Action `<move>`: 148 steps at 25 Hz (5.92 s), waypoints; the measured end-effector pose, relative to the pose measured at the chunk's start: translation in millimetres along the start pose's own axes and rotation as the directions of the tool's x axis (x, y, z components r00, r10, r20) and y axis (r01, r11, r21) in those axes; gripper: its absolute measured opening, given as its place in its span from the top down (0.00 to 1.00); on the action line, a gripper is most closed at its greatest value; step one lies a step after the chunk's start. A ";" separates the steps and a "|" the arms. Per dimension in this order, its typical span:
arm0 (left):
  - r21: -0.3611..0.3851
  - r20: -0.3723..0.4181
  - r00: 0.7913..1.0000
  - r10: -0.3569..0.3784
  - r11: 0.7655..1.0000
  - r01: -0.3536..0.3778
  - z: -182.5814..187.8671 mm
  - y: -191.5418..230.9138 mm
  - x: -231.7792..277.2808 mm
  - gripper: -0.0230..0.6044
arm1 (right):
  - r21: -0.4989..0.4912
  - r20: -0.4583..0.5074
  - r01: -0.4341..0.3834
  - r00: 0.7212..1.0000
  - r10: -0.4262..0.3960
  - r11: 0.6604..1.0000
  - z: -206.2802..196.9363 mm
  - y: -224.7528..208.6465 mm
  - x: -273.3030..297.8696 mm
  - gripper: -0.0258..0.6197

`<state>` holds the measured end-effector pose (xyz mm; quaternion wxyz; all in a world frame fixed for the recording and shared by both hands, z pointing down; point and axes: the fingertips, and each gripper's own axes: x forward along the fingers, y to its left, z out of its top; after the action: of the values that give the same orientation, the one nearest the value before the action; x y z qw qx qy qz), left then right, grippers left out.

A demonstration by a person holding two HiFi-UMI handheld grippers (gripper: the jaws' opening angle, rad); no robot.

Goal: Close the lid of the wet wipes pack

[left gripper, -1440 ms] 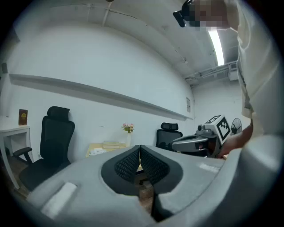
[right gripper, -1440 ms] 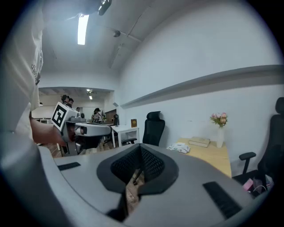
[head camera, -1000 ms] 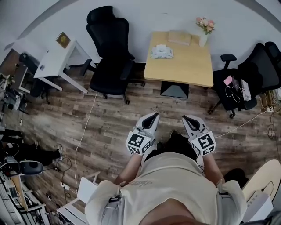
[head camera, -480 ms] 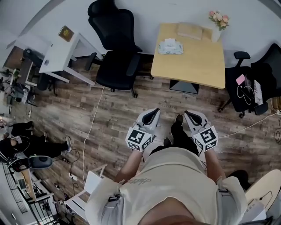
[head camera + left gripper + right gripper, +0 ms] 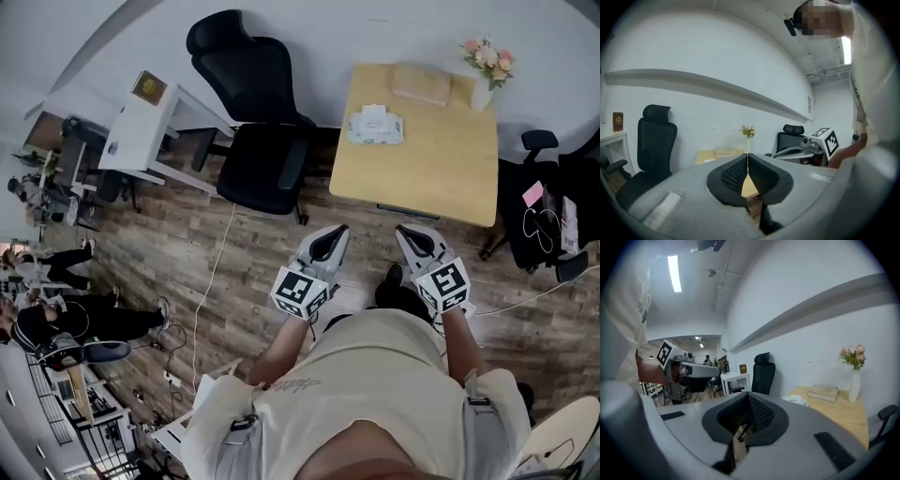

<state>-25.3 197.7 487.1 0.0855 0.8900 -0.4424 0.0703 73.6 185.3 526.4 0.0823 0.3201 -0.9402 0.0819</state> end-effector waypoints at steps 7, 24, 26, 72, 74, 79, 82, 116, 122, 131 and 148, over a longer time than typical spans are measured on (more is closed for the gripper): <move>-0.007 -0.013 1.000 -0.005 1.000 0.005 10.5 23.6 65.8 0.93 | 0.010 0.014 0.009 1.000 -0.009 1.000 4.6 -67.4 24.6 0.96; -0.083 -0.073 0.997 0.008 0.996 -0.014 -4.6 111.9 148.9 0.93 | -0.021 -0.099 0.055 0.993 -0.057 0.998 -3.4 -135.7 82.3 0.96; -0.023 -0.083 0.996 -0.014 1.000 0.012 -3.1 123.2 160.3 0.93 | -0.013 -0.098 0.073 0.992 -0.074 0.997 3.7 -143.9 94.7 0.96; 0.016 -0.114 0.990 -0.080 0.996 0.083 16.1 259.8 320.1 0.93 | 0.026 -0.102 0.311 0.946 -0.307 0.950 29.2 -335.8 235.3 0.96; 0.003 -0.118 0.991 -0.067 0.998 0.068 9.5 261.3 326.7 0.93 | 0.017 -0.114 0.292 0.951 -0.288 0.956 23.5 -346.4 245.0 0.96; -0.028 -0.149 0.988 -0.032 0.999 0.028 -11.2 273.9 337.6 0.93 | 0.036 -0.166 0.240 0.959 -0.231 0.970 3.3 -366.1 275.5 0.95; -0.052 -0.170 0.985 -0.011 0.999 0.002 -23.4 282.7 346.6 0.93 | 0.058 -0.203 0.211 0.960 -0.195 0.976 -13.0 -378.2 293.1 0.95; -0.155 -0.251 0.967 0.046 0.984 -0.087 -67.6 312.2 324.5 0.93 | 0.408 -0.530 0.028 0.821 0.212 0.912 -137.3 -379.3 385.7 0.86; -0.150 -0.217 0.975 0.051 0.985 -0.085 -58.6 313.9 312.0 0.93 | 0.342 -0.531 0.032 0.831 0.165 0.939 -120.7 -373.9 379.2 0.90; -0.138 -0.177 0.984 0.028 0.989 -0.054 -42.8 304.6 291.4 0.93 | 0.309 -0.519 0.054 0.846 0.121 0.949 -106.4 -349.7 360.3 0.90; -0.141 -0.136 0.991 0.014 0.989 -0.033 -30.5 295.8 266.8 0.93 | 0.109 -0.539 0.009 0.841 0.051 0.994 -104.2 -307.7 333.5 0.89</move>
<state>-103.5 -178.3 597.0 0.1778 0.8695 -0.4499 0.0994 13.1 -229.9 728.1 0.3260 0.2776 -0.8765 0.2201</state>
